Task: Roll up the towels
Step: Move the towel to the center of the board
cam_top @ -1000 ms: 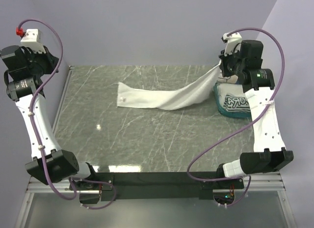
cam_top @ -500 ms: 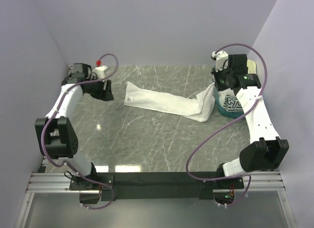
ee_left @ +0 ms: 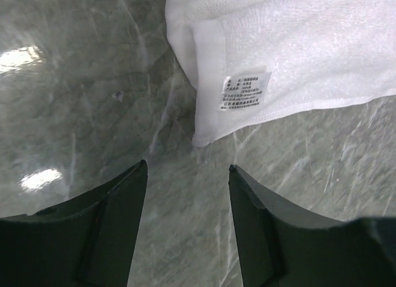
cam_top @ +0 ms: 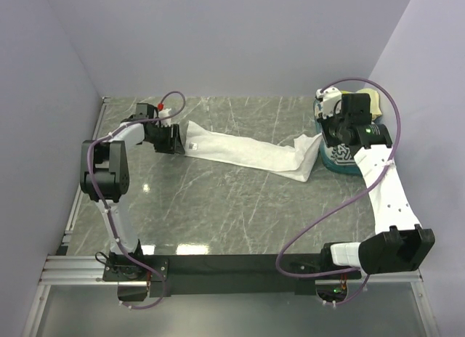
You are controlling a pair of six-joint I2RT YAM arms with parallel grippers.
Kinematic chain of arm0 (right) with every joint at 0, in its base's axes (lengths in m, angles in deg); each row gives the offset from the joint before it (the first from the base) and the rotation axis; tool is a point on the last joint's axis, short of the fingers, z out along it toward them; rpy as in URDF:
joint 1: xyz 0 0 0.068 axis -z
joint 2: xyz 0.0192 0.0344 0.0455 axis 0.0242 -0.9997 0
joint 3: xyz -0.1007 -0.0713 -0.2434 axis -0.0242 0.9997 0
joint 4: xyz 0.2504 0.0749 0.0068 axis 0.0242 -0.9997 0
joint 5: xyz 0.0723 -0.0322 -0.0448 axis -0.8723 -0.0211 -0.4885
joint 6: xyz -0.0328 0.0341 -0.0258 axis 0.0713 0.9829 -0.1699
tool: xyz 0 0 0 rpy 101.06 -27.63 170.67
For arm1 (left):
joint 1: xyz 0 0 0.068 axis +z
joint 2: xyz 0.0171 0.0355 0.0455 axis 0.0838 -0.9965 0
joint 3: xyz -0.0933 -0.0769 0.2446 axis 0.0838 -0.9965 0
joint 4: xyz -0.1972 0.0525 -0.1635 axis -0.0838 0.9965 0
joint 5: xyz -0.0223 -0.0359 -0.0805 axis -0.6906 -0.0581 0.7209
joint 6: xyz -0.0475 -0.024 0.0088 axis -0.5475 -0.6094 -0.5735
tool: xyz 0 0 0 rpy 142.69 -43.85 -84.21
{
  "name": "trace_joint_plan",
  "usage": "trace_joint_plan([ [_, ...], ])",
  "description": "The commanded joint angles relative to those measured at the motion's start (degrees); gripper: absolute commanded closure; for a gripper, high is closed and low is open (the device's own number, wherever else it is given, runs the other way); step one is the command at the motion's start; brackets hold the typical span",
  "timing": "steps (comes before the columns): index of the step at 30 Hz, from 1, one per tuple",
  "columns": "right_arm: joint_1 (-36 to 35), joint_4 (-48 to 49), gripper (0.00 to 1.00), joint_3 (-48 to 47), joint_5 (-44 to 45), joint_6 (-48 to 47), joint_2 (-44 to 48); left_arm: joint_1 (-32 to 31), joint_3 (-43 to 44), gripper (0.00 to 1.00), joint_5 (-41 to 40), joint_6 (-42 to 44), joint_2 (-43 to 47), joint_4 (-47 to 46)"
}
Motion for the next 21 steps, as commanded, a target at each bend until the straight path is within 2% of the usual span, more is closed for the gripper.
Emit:
trace_joint_plan([
  [1,0.1,-0.1,1.0,1.2,1.8,-1.7,2.8,-0.7,2.2,0.39,3.8,-3.8,-0.5,-3.2],
  [12,0.2,-1.0,1.0,1.1,2.7,-2.5,4.1,-1.4,1.5,0.47,4.2,-7.6,-6.2,-7.5],
  [15,0.2,-1.2,1.0,0.7,2.9,-2.8,3.8,-1.7,2.0,0.52,4.4,-7.5,-6.9,-7.0],
  [19,0.2,-1.1,1.0,0.3,2.6,-3.3,3.7,-2.2,0.7,0.65,4.8,-6.7,-6.3,-6.7],
  [21,0.2,-0.7,1.0,0.4,2.9,-3.7,3.4,-2.2,-0.2,0.67,5.5,-6.3,-5.5,-6.5],
])
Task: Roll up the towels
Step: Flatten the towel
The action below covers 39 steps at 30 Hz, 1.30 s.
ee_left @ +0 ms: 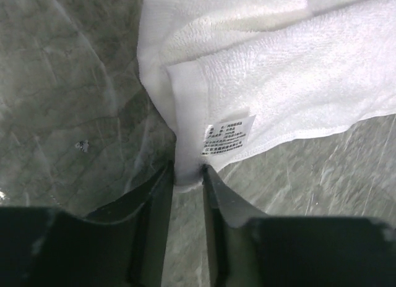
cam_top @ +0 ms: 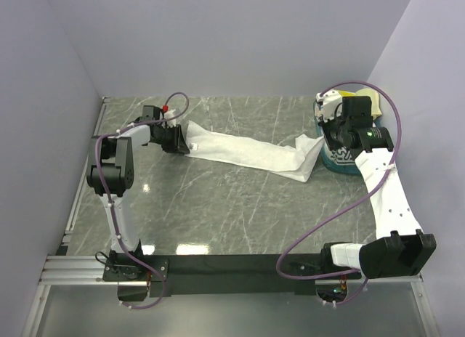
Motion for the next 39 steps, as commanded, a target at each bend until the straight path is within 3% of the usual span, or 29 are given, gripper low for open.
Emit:
trace_joint_plan([
  [1,0.2,0.7,1.0,-1.3,1.1,-1.2,1.0,-0.6,-1.1,0.7,0.9,1.0,0.5,0.4],
  [3,0.2,1.0,1.0,-1.1,1.2,-1.3,0.7,-0.6,-1.1,0.74,0.6,1.6,0.9,1.1],
  [7,0.2,1.7,1.0,-0.5,1.1,-1.6,0.4,-0.2,-0.2,0.99,0.9,2.3,2.2,2.1],
  [12,0.2,3.3,1.0,-1.4,1.4,-1.4,0.2,3.0,1.3,0.99,2.2,2.4,9.8,5.4],
  [17,0.3,7.8,1.0,-4.2,1.9,-0.5,0.4,11.4,6.4,0.99,4.1,5.1,19.6,11.3],
  [24,0.3,10.6,1.0,-10.0,-2.0,0.6,-2.7,19.4,14.3,1.0,7.7,8.8,26.2,18.4],
  [29,0.3,11.2,1.0,-13.1,-3.7,2.9,-6.2,23.9,13.6,1.0,7.5,7.5,31.7,18.3],
  [34,-0.5,11.7,1.0,-20.1,-5.9,4.3,-16.2,24.7,18.2,1.0,6.5,5.1,25.8,19.4],
  [39,-0.6,10.1,1.0,-36.2,-3.2,4.7,-30.9,24.6,32.7,1.0,8.2,2.5,13.4,20.8],
])
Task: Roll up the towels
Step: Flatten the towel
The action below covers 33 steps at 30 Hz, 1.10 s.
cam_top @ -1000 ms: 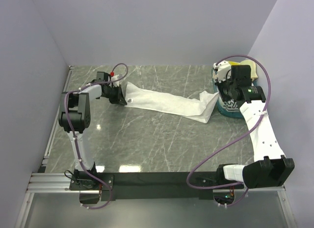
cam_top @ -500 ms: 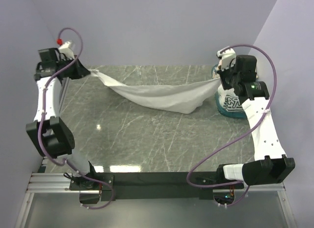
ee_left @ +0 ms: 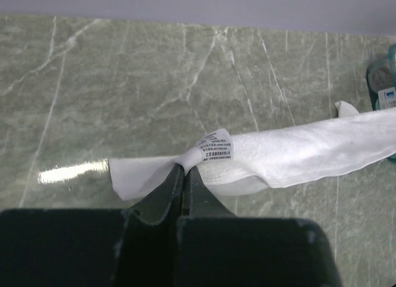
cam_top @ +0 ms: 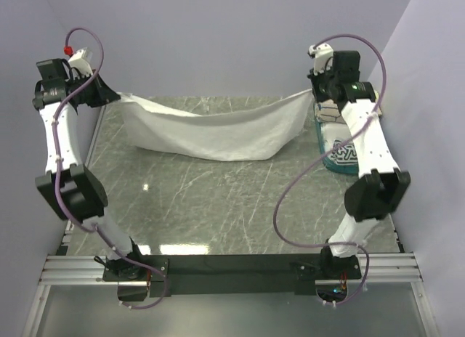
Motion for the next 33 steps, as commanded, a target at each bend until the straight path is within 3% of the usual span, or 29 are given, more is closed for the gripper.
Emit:
trace_joint_plan([
  [1,0.0,1.2,1.0,-14.7,1.5,1.6,-7.5,0.2,10.8,1.0,2.7,-2.9,-10.5,0.9],
  [5,-0.1,-0.6,1.0,-26.8,1.9,3.8,-14.5,0.2,28.5,1.0,3.9,-4.4,-19.7,2.1],
  [8,-0.1,4.3,1.0,-28.2,5.0,4.6,-14.5,0.4,35.0,1.0,3.9,-5.4,-22.9,1.4],
  [10,0.1,7.0,1.0,-26.0,6.2,4.4,-11.7,0.6,34.5,1.0,5.1,-5.5,-20.8,-0.5],
  [16,-0.3,12.5,1.0,-12.8,3.9,2.1,0.0,3.5,16.3,1.0,6.8,-3.8,-5.4,-8.1],
  [19,-1.0,13.5,1.0,-0.5,2.9,-1.0,6.1,4.6,9.9,1.0,6.1,1.7,-2.3,-1.7],
  [20,-1.2,13.1,1.0,3.0,2.7,-2.1,7.5,4.8,6.7,1.0,6.0,8.1,-2.1,0.2],
  [25,-4.0,14.3,1.0,26.8,3.1,-6.1,15.9,6.8,-9.2,1.0,2.8,21.6,0.5,7.4],
  [29,-7.4,14.1,1.0,39.1,4.3,-8.3,20.0,7.7,-24.6,1.0,-2.1,33.2,1.4,11.8],
  [33,-9.8,13.1,1.0,47.6,4.9,-10.3,21.4,10.3,-34.3,1.0,-6.5,37.8,2.2,11.2],
])
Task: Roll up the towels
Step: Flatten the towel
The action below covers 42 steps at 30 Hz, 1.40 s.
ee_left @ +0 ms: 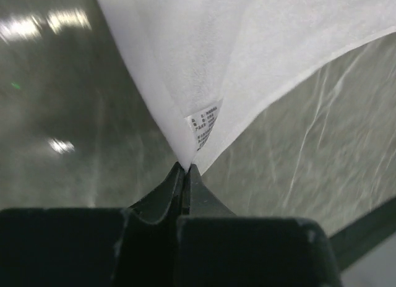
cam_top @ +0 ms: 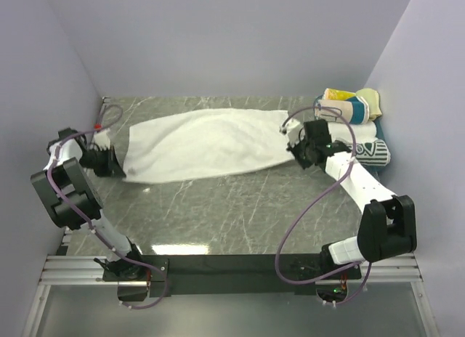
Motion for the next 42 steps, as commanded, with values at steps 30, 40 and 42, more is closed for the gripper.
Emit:
trace_joint_plan([
  [30,-4.2,-19.5,0.82,6.9,-3.9,10.6,0.9,3.6,-9.9,0.72,-13.4,15.2,7.3,5.8],
  [40,-6.5,-17.3,0.91,4.9,2.7,17.0,-10.4,-2.9,-16.0,0.83,-17.5,3.9,5.5,-3.4],
  [42,-7.9,-16.4,0.91,5.7,6.4,18.0,-12.0,-3.0,-16.8,0.83,-19.1,2.9,5.0,-4.9],
])
